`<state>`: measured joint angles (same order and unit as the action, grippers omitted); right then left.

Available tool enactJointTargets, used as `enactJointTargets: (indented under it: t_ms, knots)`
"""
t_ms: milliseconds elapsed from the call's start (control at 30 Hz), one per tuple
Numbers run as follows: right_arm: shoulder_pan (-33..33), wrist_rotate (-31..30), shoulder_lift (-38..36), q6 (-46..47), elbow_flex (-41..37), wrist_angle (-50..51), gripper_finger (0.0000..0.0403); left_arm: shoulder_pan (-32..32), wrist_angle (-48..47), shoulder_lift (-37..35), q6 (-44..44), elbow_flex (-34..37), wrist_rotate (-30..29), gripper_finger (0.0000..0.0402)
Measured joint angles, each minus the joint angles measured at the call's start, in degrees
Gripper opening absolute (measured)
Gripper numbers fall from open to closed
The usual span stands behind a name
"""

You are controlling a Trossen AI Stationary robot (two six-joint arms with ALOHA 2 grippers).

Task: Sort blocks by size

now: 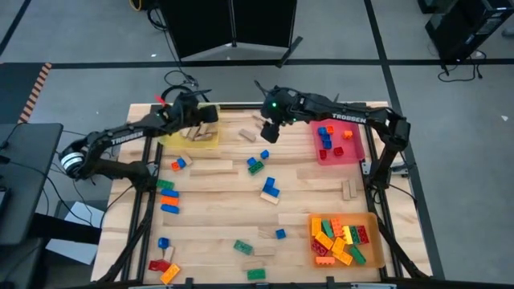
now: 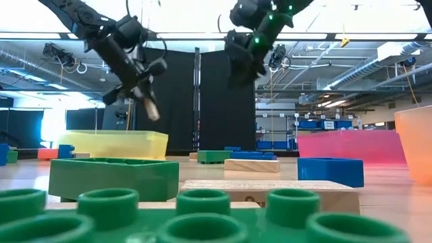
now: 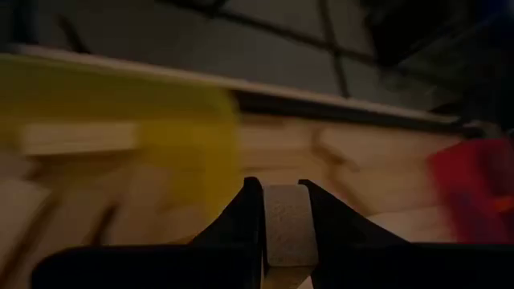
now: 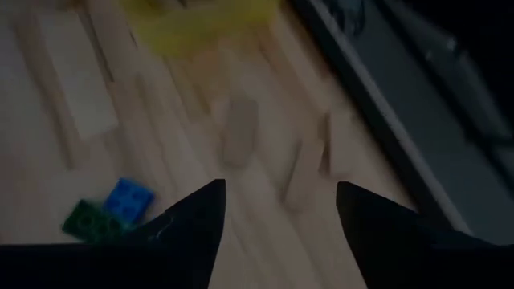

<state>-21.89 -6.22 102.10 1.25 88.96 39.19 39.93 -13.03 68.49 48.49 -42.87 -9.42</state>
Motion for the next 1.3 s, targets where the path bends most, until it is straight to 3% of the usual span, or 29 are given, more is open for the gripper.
enactJointTargets:
  t_ms: [333, 533, 800, 1033, 1133, 1300]
  knots:
    - [1.49, 0.29, 0.0, 15.1, -6.38, -1.01, 0.0253, 10.93, -16.19, 0.24, -8.0, -0.07, 2.93, 0.0063]
    - [2.51, 0.31, 0.0, 19.76, -6.99, -5.1, 0.025, 14.74, -25.08, 0.52, -14.01, -2.14, -3.97, 0.0063]
    - [2.75, 0.47, 0.0, 24.11, -6.99, -13.72, 0.0249, 15.96, -24.14, 6.09, -19.61, -2.45, -4.55, 0.0063]
    - [3.27, 2.45, 0.0, 24.77, -6.99, -14.21, 0.0245, 16.35, -24.3, 15.32, -22.08, -2.47, -3.59, 0.0063]
    - [3.94, 2.62, 0.0, 24.77, -6.99, -14.13, 0.0245, 16.22, -27.78, 18.31, -22.67, -4.82, -6.03, 0.0064]
    - [4.81, 2.71, 0.0, 24.77, -6.99, -14.01, 0.0244, 16.26, -29.58, 20.69, -23.98, -7.44, -6.03, 0.0106]
